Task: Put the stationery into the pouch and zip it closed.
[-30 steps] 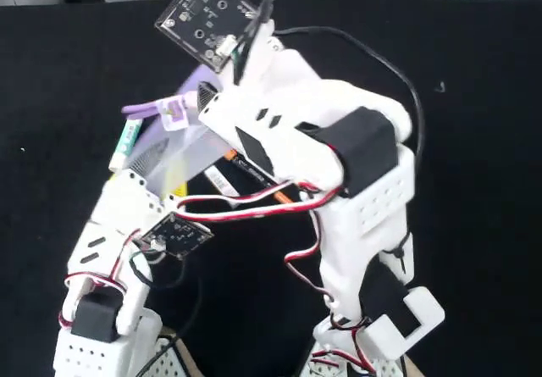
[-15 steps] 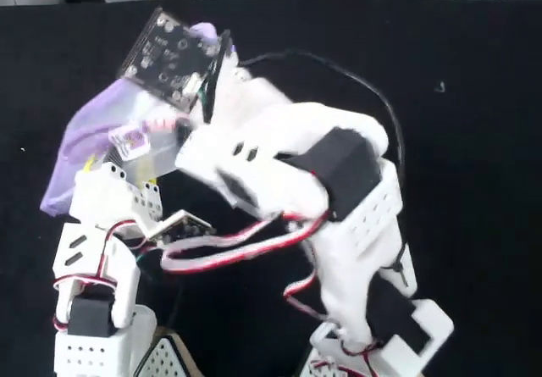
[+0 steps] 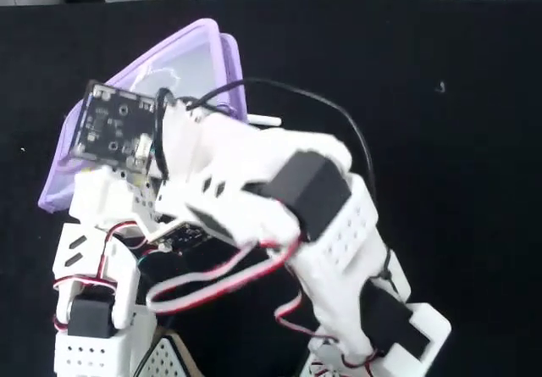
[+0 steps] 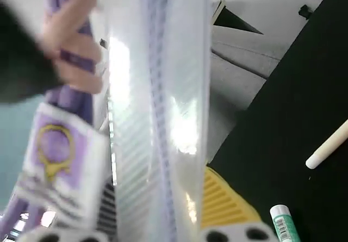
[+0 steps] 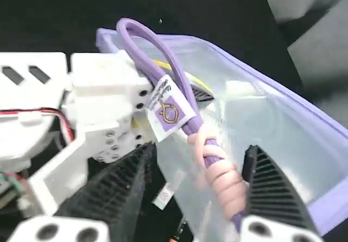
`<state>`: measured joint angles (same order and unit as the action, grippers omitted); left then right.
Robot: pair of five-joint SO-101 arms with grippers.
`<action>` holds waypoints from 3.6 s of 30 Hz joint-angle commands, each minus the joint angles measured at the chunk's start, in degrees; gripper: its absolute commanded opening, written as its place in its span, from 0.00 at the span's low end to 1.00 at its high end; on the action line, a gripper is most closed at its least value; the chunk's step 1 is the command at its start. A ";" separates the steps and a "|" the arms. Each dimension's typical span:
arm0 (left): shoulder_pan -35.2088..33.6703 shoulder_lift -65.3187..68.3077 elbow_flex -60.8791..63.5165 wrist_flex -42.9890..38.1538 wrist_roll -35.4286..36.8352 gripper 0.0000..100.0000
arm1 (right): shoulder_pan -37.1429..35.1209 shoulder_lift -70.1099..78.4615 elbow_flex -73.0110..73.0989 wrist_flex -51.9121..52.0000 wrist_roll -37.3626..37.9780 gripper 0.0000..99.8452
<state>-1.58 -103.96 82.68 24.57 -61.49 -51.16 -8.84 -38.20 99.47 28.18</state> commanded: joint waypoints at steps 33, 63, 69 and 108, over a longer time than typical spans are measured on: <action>11.74 -0.62 1.71 -0.79 59.52 0.05 | 29.19 3.12 -39.78 1.14 -18.20 0.01; 20.35 -0.70 -30.55 19.34 54.68 0.05 | 66.55 26.07 -29.76 -18.64 -18.11 0.01; 20.35 -0.70 -29.67 19.34 54.68 0.05 | 65.05 28.26 -33.36 -17.49 -18.73 0.01; 20.26 -0.53 -27.74 13.54 64.35 0.05 | 6.24 -31.16 9.54 -12.31 -6.15 0.22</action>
<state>18.73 -104.66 56.13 39.08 2.24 -43.25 -39.25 -40.13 94.73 21.58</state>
